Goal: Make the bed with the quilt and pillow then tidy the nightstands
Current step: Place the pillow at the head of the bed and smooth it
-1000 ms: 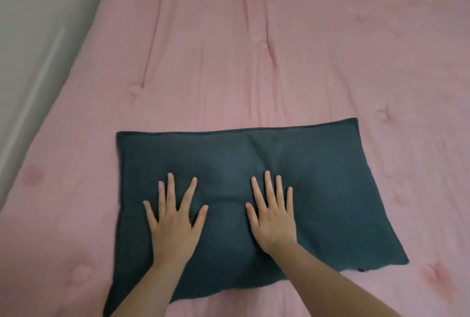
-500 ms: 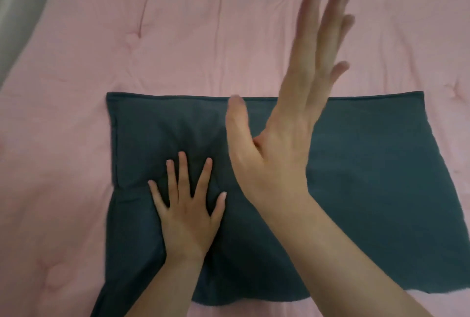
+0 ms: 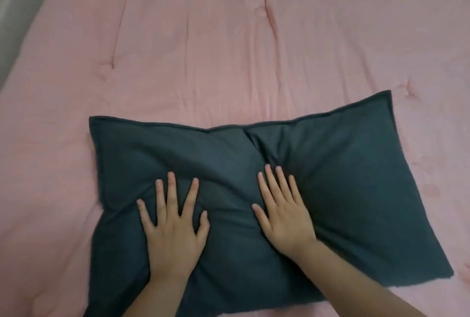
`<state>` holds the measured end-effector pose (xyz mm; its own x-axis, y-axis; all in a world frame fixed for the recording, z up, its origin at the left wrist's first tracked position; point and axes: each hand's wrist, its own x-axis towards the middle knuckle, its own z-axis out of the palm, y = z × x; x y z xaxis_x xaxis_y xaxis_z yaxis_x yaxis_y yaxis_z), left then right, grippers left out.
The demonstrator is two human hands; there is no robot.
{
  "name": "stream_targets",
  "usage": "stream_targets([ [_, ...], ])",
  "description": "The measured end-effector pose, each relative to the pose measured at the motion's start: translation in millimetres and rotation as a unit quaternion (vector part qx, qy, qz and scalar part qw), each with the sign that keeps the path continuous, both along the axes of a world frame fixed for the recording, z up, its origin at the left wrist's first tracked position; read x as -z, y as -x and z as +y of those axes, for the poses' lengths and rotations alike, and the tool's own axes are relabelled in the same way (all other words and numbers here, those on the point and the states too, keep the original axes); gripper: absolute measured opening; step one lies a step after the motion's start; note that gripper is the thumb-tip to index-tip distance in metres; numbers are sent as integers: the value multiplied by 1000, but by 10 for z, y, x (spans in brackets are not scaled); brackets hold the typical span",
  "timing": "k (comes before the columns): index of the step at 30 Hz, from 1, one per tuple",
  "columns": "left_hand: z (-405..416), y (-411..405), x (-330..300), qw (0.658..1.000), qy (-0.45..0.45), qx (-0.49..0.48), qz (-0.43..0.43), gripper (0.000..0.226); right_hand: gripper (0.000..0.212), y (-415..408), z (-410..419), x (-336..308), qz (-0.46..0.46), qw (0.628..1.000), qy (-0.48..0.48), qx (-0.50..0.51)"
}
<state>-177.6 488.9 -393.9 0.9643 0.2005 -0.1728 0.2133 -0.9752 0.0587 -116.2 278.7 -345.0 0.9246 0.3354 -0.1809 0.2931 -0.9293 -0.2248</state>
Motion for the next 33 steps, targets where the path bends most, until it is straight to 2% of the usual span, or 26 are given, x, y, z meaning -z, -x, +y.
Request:
stream_targets([
  [2, -8, 29, -23, 1000, -8, -7, 5, 69, 70, -43, -15, -30, 72, 997, 3, 24],
  [4, -11, 34, -12, 1000, -13, -20, 6, 70, 71, -229, 142, -618, 39, 988, -136, 59],
  [5, 1, 39, -5, 1000, -16, -24, 5, 70, 67, -252, 173, -916, -2, 968, -243, 62],
  [6, -14, 22, 15, 1000, -15, -25, 0, 71, 62, -274, 98, -1115, -101, 937, -329, 60],
  [7, -19, 22, 29, 1000, -12, -27, -5, 71, 58, -270, -74, -1121, -179, 921, -336, 81],
  [8, -40, 14, 27, 1000, -9, -26, -11, 71, 57, -266, -280, -967, -210, 938, -265, 75],
  [9, -51, 23, 15, 1000, -9, -24, -16, 71, 56, -234, -427, -751, -185, 970, -151, 55],
  [11, -103, 52, -17, 999, -8, -20, -30, 69, 61, -113, -746, -156, -28, 999, 15, 24],
  [13, -144, 66, -36, 999, -10, -29, -40, 67, 67, -234, -871, -88, 3, 999, 20, 38],
  [15, -139, 39, -44, 998, -12, -35, -43, 68, 67, -480, -729, -573, -98, 987, -95, 79],
  [16, -132, 47, -43, 999, -15, -35, -36, 69, 64, -532, -677, -815, -167, 965, -166, 117],
  [17, -118, 54, -42, 999, -13, -35, -31, 69, 61, -534, -749, -889, -223, 942, -203, 145],
  [18, -131, 56, -49, 999, -8, -38, -36, 69, 60, -508, -854, -827, -223, 947, -168, 160],
  [19, -137, 54, -70, 998, -8, -38, -40, 69, 60, -436, -882, -628, -185, 968, -86, 145],
  [20, -146, 71, -96, 999, -12, -33, -39, 70, 60, -328, -893, -355, -78, 990, -9, 116],
  [21, -157, 91, -129, 999, -13, -30, -33, 70, 61, -297, -956, -111, 12, 994, 57, 96],
  [23, -158, 103, -167, 999, -11, -37, -29, 70, 61, -517, -902, -208, 87, 987, 79, 107],
  [25, -146, 121, -168, 999, -14, -40, -22, 70, 59, -843, -574, -835, -28, 993, -75, 86],
  [26, -139, 128, -176, 999, -14, -40, -18, 70, 60, -909, -358, -1250, -125, 974, -175, 78],
  [27, -146, 116, -198, 999, -11, -44, -14, 71, 59, -864, -181, -1569, -236, 927, -286, 65],
  [28, -153, 107, -212, 999, -7, -43, -10, 70, 58, -782, -3, -1703, -284, 893, -345, 56],
  [29, -167, 88, -254, 999, 1, -37, -9, 69, 57, -674, 132, -1568, -303, 900, -311, 23],
  [30, -148, 70, -321, 999, 15, -38, -19, 66, 58, -455, 325, -1295, -255, 942, -218, -14],
  [31, -121, 45, -406, 997, 38, -47, -46, 61, 60, -227, 426, -869, -120, 986, -107, -36],
  [32, -58, 42, -504, 992, 67, -67, -83, 56, 65, -82, 459, -442, 12, 999, -2, -42],
  [33, 5, 42, -604, 983, 99, -99, -121, 54, 69, -26, 480, -188, 102, 993, 59, -28],
])
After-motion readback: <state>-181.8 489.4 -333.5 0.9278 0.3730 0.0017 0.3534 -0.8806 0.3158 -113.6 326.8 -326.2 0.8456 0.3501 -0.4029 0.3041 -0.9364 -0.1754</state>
